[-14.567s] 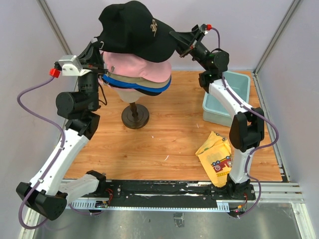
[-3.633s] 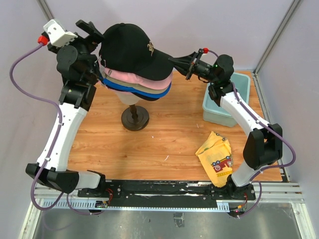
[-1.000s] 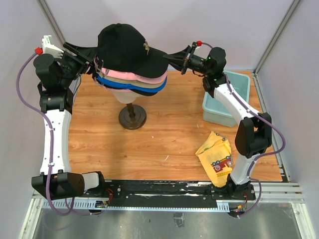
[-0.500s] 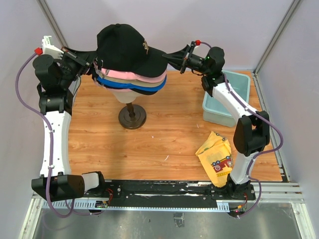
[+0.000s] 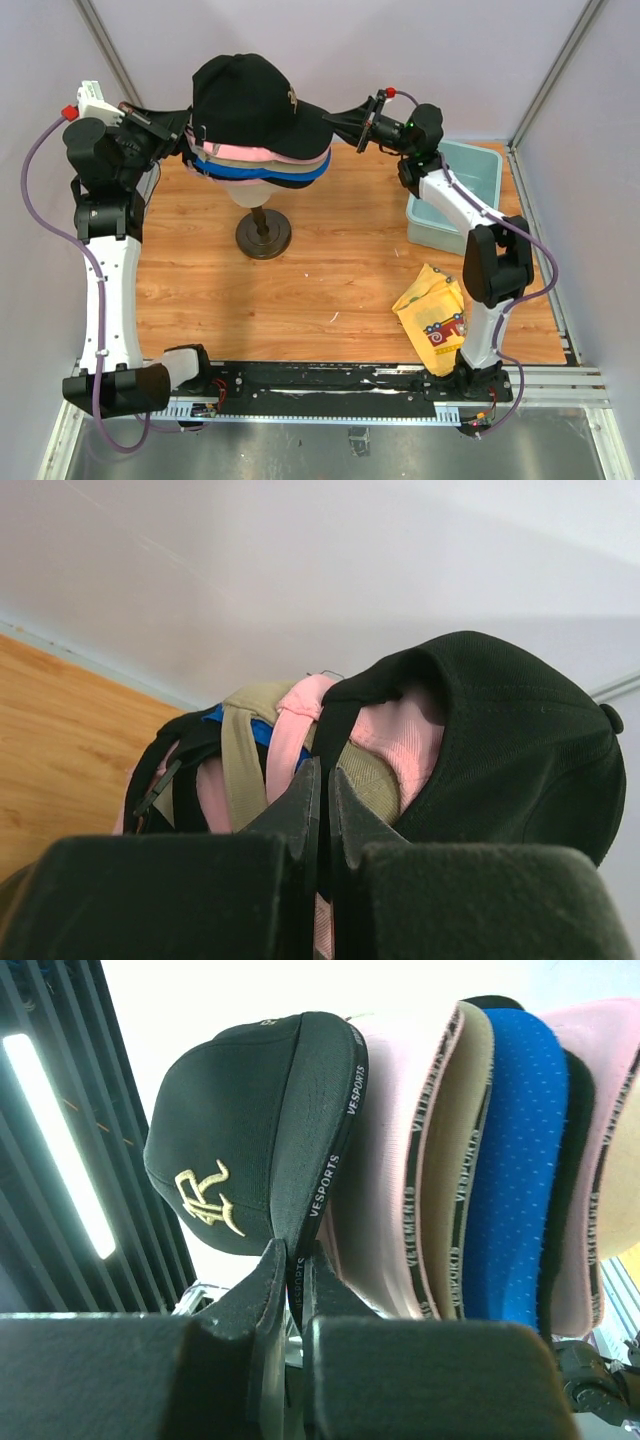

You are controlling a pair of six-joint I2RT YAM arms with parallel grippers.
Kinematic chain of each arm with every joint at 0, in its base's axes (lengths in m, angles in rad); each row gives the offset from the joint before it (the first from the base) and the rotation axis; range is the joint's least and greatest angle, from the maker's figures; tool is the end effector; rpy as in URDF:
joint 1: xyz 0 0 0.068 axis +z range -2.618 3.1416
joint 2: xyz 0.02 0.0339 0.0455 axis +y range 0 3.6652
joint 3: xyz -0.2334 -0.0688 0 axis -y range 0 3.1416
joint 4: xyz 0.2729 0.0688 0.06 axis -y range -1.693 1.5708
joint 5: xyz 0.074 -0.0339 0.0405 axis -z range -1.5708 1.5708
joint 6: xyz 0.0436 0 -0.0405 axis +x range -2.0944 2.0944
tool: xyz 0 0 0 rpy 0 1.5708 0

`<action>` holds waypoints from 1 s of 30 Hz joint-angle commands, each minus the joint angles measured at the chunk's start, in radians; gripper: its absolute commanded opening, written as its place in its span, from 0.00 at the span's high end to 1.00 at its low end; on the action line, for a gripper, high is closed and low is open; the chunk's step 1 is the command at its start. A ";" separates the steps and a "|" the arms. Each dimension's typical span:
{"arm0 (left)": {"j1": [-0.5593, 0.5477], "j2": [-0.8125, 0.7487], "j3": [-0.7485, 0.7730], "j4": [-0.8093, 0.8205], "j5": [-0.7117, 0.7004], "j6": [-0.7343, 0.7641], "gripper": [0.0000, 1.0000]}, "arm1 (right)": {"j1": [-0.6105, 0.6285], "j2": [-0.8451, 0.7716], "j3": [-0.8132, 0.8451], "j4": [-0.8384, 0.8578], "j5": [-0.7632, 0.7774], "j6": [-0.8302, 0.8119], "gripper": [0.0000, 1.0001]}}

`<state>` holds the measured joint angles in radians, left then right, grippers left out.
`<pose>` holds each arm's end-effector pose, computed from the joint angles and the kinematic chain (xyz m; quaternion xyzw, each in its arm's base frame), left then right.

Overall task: Stack the hats
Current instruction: Stack the hat on the hat.

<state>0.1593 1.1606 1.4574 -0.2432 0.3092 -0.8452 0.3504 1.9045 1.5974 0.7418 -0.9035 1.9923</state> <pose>0.2842 0.0322 0.4709 -0.2292 0.6496 -0.3409 0.6398 0.4262 0.1922 0.3512 0.1034 0.5992 0.7900 0.0786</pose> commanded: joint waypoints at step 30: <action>0.011 0.129 0.021 -0.052 0.019 0.047 1.00 | 0.050 -0.012 -0.337 0.067 0.054 -0.079 0.99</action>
<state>0.1501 1.2205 1.4647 -0.1940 0.3428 -0.8497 0.3775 1.8973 1.3819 0.9550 -0.8230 2.0377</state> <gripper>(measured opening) 0.027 0.046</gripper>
